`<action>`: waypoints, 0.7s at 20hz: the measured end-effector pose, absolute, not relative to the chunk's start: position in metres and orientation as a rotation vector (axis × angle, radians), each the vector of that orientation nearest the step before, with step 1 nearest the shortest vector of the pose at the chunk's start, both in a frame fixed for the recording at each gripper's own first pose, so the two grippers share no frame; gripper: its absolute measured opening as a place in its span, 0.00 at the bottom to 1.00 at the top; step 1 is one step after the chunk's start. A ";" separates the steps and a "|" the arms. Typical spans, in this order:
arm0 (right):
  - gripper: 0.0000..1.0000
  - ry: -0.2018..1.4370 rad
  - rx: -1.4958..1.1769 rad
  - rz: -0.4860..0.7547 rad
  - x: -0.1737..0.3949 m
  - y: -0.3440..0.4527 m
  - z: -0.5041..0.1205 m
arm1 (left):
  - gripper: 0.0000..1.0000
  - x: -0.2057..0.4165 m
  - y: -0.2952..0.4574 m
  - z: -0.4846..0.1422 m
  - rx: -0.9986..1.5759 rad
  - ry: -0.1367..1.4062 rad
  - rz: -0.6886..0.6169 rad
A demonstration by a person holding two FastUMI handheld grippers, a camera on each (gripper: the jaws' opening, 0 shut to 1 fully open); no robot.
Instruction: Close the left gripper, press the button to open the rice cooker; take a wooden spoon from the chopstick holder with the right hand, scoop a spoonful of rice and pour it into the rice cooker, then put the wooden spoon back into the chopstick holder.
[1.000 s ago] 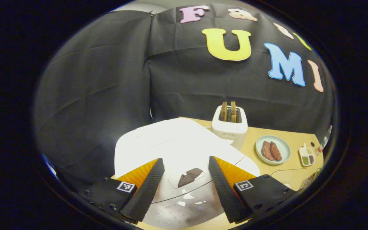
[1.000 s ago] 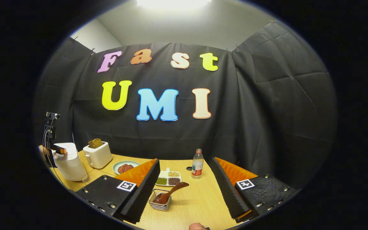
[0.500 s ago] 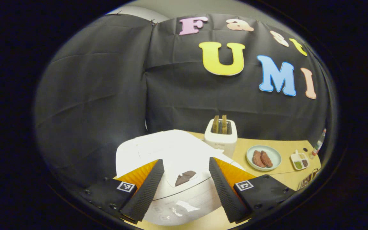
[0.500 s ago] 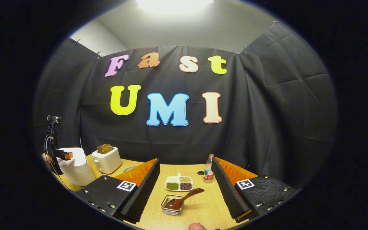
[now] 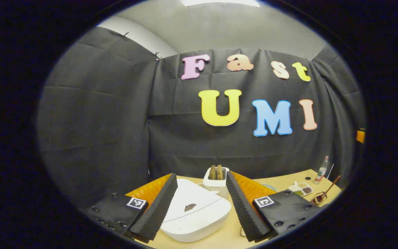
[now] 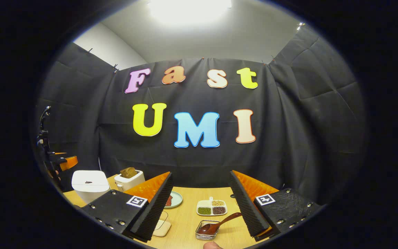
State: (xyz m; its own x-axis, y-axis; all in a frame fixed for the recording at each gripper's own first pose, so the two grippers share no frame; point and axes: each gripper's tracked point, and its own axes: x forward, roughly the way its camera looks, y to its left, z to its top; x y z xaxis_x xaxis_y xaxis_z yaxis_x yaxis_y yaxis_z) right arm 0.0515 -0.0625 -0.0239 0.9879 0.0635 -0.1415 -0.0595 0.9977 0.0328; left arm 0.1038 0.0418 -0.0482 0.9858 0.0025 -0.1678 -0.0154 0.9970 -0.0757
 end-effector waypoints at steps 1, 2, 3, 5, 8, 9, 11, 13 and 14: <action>0.98 0.137 0.030 0.065 0.051 -0.059 -0.022 | 0.99 0.094 0.042 -0.044 -0.087 0.159 0.005; 0.98 0.131 0.032 0.066 0.052 -0.056 -0.022 | 1.00 0.085 0.042 -0.040 -0.092 0.153 -0.001; 0.98 0.126 0.036 0.070 0.050 -0.053 -0.020 | 0.98 0.077 0.044 -0.037 -0.090 0.146 0.004; 0.98 0.113 0.040 0.071 0.048 -0.048 -0.018 | 0.97 0.060 0.047 -0.029 -0.073 0.125 0.004; 0.98 0.110 0.037 0.081 0.047 -0.039 -0.019 | 0.95 0.044 0.043 -0.018 -0.059 0.095 -0.009; 0.98 0.109 0.040 0.081 0.047 -0.038 -0.018 | 0.99 0.040 0.042 -0.017 -0.068 0.095 -0.013; 0.98 0.106 0.055 0.090 0.049 -0.031 -0.016 | 0.95 0.036 0.044 -0.015 -0.090 0.087 -0.007; 0.98 0.102 0.072 0.098 0.051 -0.026 -0.014 | 0.97 0.035 0.048 -0.014 -0.108 0.087 0.003; 0.98 0.098 0.075 0.102 0.051 -0.024 -0.012 | 0.95 0.034 0.050 -0.015 -0.112 0.090 0.009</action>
State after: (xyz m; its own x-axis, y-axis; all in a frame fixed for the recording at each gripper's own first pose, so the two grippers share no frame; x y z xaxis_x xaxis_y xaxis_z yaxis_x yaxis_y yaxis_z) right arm 0.0512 -0.0242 -0.0116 0.9900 0.1053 -0.0935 -0.0980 0.9920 0.0792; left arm 0.0343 0.0499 -0.0146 0.9959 0.0037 -0.0903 -0.0137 0.9937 -0.1110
